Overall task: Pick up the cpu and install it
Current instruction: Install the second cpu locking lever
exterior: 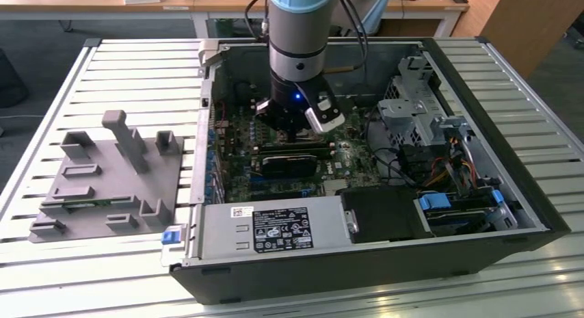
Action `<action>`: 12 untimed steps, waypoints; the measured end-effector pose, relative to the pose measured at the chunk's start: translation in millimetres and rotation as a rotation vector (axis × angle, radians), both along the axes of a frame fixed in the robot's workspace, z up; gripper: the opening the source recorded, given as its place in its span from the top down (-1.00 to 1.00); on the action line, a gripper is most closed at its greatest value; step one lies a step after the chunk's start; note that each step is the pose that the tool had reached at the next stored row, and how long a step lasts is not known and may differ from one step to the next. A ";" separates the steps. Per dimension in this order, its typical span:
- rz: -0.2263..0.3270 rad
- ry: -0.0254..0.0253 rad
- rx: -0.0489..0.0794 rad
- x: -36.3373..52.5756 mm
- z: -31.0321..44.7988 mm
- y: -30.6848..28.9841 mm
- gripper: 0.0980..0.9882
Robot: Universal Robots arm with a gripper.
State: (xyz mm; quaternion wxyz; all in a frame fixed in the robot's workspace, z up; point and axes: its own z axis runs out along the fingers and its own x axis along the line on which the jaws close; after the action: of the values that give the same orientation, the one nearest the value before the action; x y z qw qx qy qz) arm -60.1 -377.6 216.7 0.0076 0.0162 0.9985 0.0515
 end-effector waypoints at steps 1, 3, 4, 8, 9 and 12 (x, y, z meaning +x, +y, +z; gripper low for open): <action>0.000 -0.0001 0.010 -0.4 0.0 -1.4 0.98; 0.000 -0.0002 0.029 -2.0 0.0 -4.1 0.98; 0.000 -0.0001 0.040 -3.7 -0.1 -5.2 0.98; 0.000 -0.0001 0.072 -8.1 -0.3 -10.9 0.98; 0.000 -0.0001 0.076 -8.9 -0.5 -12.8 0.98; 0.000 -0.0001 0.088 -12.2 -1.0 -18.8 0.98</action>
State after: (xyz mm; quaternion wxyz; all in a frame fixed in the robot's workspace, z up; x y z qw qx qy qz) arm -72.3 -396.4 215.7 0.0069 0.0166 0.9953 0.0954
